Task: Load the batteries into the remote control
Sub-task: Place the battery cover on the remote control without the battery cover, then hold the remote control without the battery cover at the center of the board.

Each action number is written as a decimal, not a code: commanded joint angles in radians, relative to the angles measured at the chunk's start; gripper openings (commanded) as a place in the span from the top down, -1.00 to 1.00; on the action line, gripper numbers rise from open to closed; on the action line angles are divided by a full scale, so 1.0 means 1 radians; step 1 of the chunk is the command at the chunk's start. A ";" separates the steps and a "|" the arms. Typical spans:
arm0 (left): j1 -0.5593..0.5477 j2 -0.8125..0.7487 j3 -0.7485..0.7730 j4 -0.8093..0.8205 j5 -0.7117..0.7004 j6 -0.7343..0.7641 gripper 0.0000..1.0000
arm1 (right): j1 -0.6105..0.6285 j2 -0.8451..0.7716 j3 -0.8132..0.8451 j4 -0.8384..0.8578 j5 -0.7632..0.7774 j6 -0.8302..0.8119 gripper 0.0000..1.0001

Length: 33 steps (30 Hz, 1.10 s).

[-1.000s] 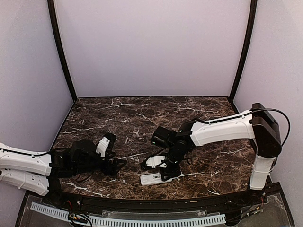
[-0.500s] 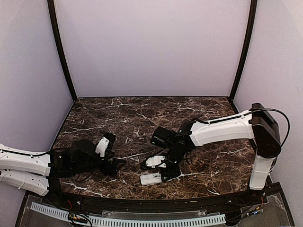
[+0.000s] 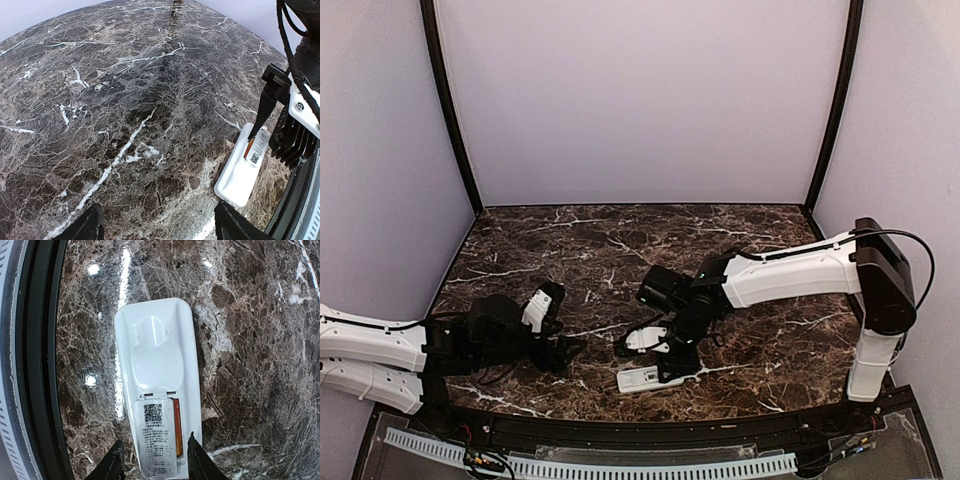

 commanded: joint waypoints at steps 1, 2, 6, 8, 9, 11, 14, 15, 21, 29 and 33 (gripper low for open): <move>0.002 -0.008 0.021 -0.017 0.009 0.014 -0.50 | 0.013 -0.031 0.008 0.004 0.004 0.012 0.19; 0.002 -0.009 0.022 -0.019 0.011 0.014 -0.50 | 0.013 -0.032 0.008 0.004 0.007 0.013 0.19; -0.001 -0.006 0.033 -0.031 0.022 0.041 -0.50 | 0.012 -0.054 0.016 0.006 0.006 0.014 0.15; -0.013 0.001 0.050 -0.037 0.036 0.074 -0.50 | 0.011 -0.082 0.024 0.008 -0.009 0.035 0.13; -0.021 0.011 0.058 -0.040 0.042 0.089 -0.52 | 0.005 -0.101 0.024 0.013 -0.019 0.054 0.13; -0.055 0.037 0.089 -0.055 0.076 0.151 -0.58 | -0.018 -0.156 0.012 0.039 -0.055 0.123 0.12; -0.122 0.103 0.156 -0.095 0.111 0.296 -0.65 | -0.088 -0.242 -0.046 0.129 -0.061 0.354 0.11; -0.133 0.152 0.172 -0.127 0.130 0.325 -0.67 | -0.122 -0.261 -0.067 0.151 -0.050 0.471 0.12; -0.169 0.370 0.318 -0.177 0.235 0.459 -0.72 | -0.199 -0.307 -0.215 0.196 -0.045 0.971 0.25; -0.171 0.547 0.375 0.008 0.224 0.569 -0.66 | -0.198 -0.293 -0.314 0.287 -0.137 1.119 0.33; -0.171 0.615 0.389 0.082 0.260 0.577 -0.59 | -0.197 -0.270 -0.358 0.357 -0.215 1.151 0.41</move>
